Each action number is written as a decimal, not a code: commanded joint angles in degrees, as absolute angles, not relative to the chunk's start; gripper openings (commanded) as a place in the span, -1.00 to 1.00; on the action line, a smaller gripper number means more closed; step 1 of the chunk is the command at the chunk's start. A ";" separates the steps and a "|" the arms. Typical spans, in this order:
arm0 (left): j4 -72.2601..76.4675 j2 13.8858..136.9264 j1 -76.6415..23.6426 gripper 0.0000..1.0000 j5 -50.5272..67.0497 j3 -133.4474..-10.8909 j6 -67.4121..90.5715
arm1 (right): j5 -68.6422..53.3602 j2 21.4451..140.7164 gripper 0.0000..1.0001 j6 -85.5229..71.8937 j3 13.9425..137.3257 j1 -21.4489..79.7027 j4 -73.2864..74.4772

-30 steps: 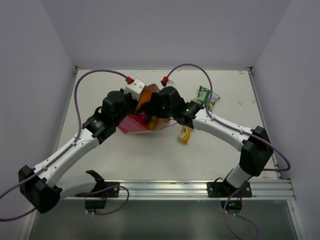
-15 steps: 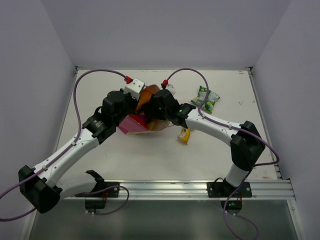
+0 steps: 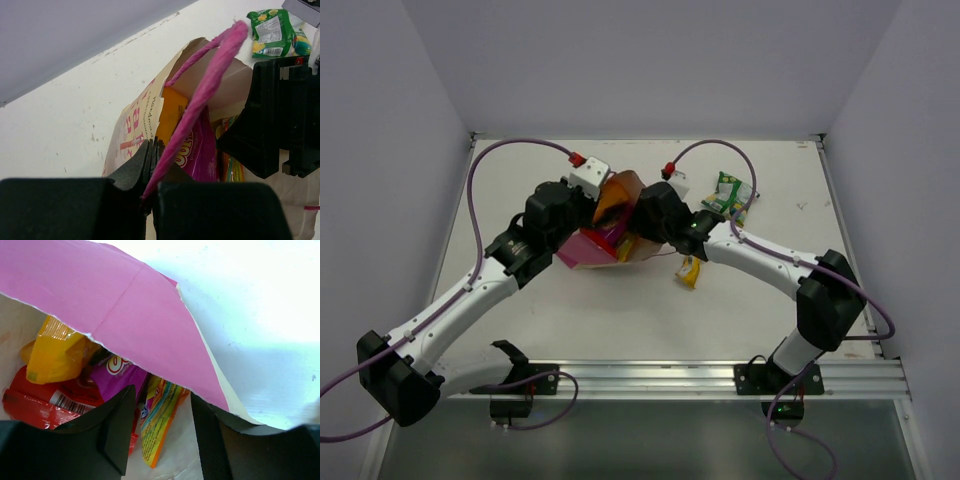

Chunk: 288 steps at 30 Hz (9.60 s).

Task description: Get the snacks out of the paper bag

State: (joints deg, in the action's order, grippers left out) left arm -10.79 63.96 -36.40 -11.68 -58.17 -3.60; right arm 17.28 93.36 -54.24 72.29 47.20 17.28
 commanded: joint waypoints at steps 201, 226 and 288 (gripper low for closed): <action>-6.15 65.38 -34.19 -1.00 -13.25 -62.14 -5.62 | -5.10 106.97 -1.00 -31.20 113.01 44.21 21.08; -9.32 66.36 -27.34 -1.00 -25.58 -64.34 -6.94 | -8.70 80.79 -1.00 -26.54 118.31 32.44 29.00; -9.05 60.12 -32.69 -1.00 -12.22 -63.37 -10.55 | -0.35 99.39 0.45 -55.02 91.50 45.88 29.71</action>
State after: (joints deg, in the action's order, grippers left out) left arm -17.67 62.96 -31.68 -11.03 -61.80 -11.09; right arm -1.15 99.13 -52.47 91.96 45.76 32.14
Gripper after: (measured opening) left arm 0.030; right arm 0.724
